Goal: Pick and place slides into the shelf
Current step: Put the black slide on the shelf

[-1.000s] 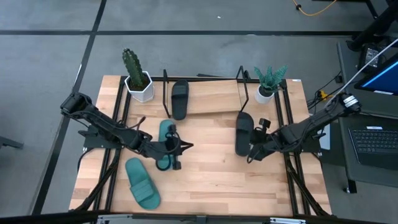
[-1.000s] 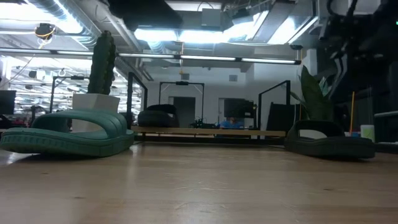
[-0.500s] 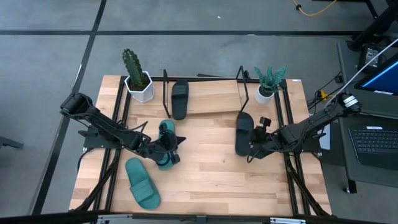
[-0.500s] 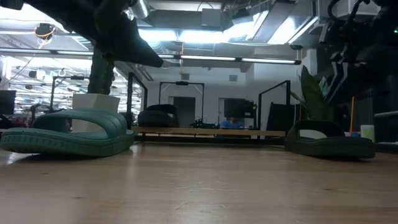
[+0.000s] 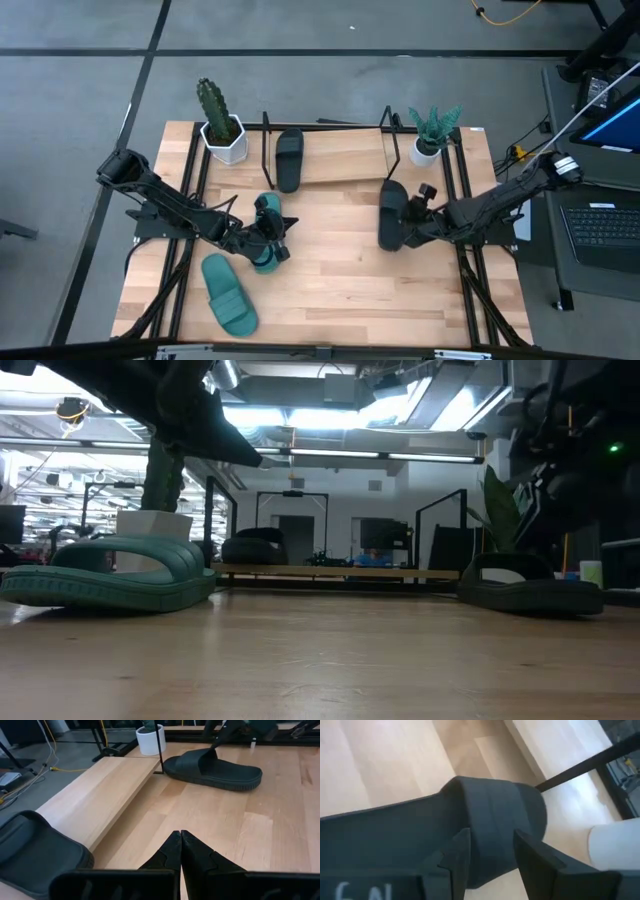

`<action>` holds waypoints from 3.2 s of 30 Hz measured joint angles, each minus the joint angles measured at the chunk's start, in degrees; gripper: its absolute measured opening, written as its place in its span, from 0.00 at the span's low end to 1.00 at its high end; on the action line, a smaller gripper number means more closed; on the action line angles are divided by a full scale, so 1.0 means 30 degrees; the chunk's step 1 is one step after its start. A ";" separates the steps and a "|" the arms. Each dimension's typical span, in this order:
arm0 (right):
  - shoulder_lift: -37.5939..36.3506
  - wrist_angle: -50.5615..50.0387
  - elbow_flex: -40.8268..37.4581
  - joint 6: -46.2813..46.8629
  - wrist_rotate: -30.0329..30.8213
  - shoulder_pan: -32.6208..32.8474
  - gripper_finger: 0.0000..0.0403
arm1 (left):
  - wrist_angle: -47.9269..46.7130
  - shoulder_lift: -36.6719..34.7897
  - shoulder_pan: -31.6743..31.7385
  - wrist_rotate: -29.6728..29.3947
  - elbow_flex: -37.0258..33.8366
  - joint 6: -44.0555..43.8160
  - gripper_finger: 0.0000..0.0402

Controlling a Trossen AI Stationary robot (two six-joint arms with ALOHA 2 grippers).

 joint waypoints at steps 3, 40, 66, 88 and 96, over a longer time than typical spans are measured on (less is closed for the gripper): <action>0.0000 0.0329 0.0000 -0.0715 -0.0481 -0.0497 0.38 | 0.0016 0.0000 0.0000 0.0005 0.0000 -0.0011 0.00; 0.1522 0.2175 0.0007 -0.3185 -0.1794 -0.2206 0.07 | 0.0125 0.0000 -0.0007 -0.0039 0.0000 0.0128 0.01; 0.1479 0.6029 0.5856 -1.3637 -0.2251 -0.3294 0.03 | 0.0125 0.0000 -0.0007 -0.0054 0.0000 0.0142 0.00; 0.4841 1.3659 0.5960 -1.9124 -0.5542 -0.9462 0.03 | 0.0998 -0.0004 0.0503 -0.0346 0.0000 0.1628 0.00; 0.8228 1.6675 0.5952 -1.9844 -0.6546 -1.1413 0.03 | 0.1771 -0.0007 0.0503 -0.0301 0.0000 0.1606 0.00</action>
